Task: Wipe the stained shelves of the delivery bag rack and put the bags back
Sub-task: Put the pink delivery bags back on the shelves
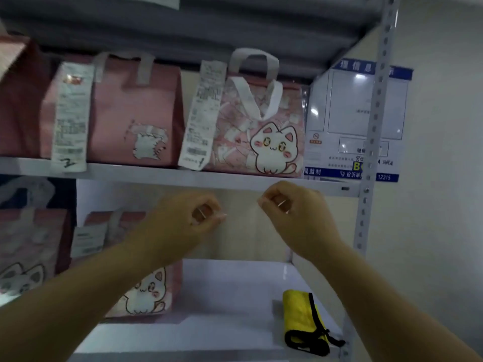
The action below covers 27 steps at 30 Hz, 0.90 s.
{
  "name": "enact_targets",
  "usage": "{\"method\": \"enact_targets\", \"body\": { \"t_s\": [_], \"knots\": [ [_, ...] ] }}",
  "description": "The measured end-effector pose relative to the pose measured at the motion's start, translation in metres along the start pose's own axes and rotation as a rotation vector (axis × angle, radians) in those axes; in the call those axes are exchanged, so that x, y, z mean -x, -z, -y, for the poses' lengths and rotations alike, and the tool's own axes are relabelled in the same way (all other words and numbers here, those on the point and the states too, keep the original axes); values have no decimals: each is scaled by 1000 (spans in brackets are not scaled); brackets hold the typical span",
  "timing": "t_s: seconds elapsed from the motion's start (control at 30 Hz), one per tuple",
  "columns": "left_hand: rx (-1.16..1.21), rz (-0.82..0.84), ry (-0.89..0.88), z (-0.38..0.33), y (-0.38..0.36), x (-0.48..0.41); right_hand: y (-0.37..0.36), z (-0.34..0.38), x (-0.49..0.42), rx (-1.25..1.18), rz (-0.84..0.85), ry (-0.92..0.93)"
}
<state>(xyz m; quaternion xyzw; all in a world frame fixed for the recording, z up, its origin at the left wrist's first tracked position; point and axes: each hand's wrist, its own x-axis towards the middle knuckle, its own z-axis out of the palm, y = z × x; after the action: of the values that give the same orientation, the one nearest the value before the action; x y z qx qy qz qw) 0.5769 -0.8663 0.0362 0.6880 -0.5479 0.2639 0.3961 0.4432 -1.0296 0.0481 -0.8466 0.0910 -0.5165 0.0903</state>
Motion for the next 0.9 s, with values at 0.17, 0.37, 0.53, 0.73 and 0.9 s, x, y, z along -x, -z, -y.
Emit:
{"method": "enact_targets", "body": {
  "t_s": [0.17,0.37,0.53,0.73,0.9],
  "knots": [
    [-26,-78,-22,8,45,-17,8,22,-24,35,-52,-30],
    [-83,-113,11,18,57,-56,16,15,-52,160,-116,-93],
    [-164,-106,130,22,48,-93,19,-12,-74,238,-128,-173],
    [-260,-76,190,35,32,-123,13,-50,-102,250,-98,-191],
    [-267,-86,242,39,18,-130,1,-75,-117,154,2,-187]
  ]
}}
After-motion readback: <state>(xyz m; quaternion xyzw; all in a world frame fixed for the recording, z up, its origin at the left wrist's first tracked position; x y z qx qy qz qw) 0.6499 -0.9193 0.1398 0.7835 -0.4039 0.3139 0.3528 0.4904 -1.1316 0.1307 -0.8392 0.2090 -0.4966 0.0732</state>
